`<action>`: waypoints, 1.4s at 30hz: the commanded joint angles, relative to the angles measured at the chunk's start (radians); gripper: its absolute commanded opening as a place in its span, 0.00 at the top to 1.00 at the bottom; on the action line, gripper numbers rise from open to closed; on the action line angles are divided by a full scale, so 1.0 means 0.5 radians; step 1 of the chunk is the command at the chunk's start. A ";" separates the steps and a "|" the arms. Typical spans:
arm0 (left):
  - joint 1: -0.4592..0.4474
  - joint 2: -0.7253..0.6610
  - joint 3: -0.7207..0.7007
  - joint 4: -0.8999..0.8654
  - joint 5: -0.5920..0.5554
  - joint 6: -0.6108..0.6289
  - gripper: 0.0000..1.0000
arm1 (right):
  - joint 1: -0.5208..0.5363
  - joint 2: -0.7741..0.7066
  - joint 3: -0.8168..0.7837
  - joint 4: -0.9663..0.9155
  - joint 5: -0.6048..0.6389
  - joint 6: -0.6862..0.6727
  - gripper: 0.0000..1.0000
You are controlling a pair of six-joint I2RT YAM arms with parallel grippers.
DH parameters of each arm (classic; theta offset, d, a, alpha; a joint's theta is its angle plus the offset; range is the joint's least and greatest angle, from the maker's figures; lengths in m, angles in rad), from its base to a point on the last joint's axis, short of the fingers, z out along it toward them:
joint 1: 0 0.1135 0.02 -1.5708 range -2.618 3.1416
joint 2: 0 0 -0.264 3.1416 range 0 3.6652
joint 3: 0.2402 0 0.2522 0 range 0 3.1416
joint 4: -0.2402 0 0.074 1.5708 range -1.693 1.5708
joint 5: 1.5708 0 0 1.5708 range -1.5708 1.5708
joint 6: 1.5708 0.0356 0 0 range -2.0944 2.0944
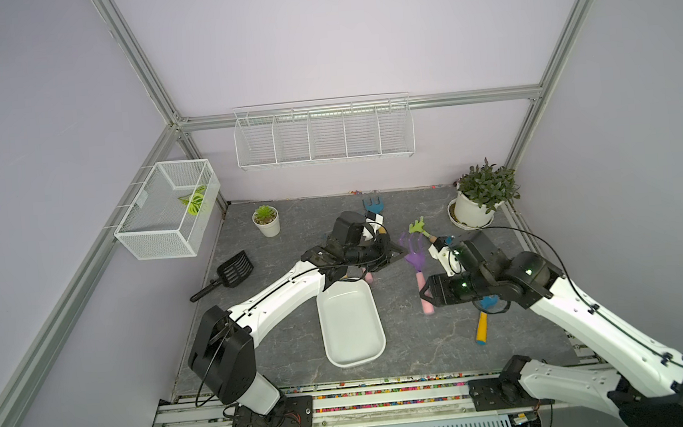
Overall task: Put the rake into the storage box
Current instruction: Pick up the rake at the center of the board, then place the rake in the storage box.
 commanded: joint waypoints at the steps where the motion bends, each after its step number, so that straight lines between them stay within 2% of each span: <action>1: 0.038 -0.050 -0.055 -0.014 -0.009 0.029 1.00 | 0.012 -0.105 -0.037 0.083 0.098 0.001 0.34; 7: 0.095 -0.173 -0.104 -0.118 -0.037 0.106 1.00 | 0.007 -0.235 -0.033 0.154 0.244 0.040 0.32; 14: 0.224 -0.449 -0.275 -0.234 -0.044 0.165 1.00 | -0.044 -0.375 -0.093 0.263 0.420 0.072 0.22; 17: 0.307 -0.591 -0.368 -0.371 -0.043 0.189 1.00 | -0.114 -0.325 -0.058 0.206 0.341 0.061 0.20; 22: 0.386 -0.850 -0.608 -0.492 -0.104 0.204 1.00 | -0.296 -0.173 -0.064 0.195 -0.015 0.075 0.28; 25: 0.391 -0.980 -0.771 -0.502 -0.150 0.183 1.00 | -0.326 -0.163 -0.141 0.319 -0.125 0.127 0.29; 34: 0.391 -1.209 -1.185 -0.403 -0.250 0.043 1.00 | -0.328 -0.058 -0.191 0.429 -0.236 0.161 0.31; 42: 0.417 -1.119 -1.138 -0.426 -0.306 0.097 1.00 | -0.331 -0.087 -0.251 0.448 -0.247 0.197 0.31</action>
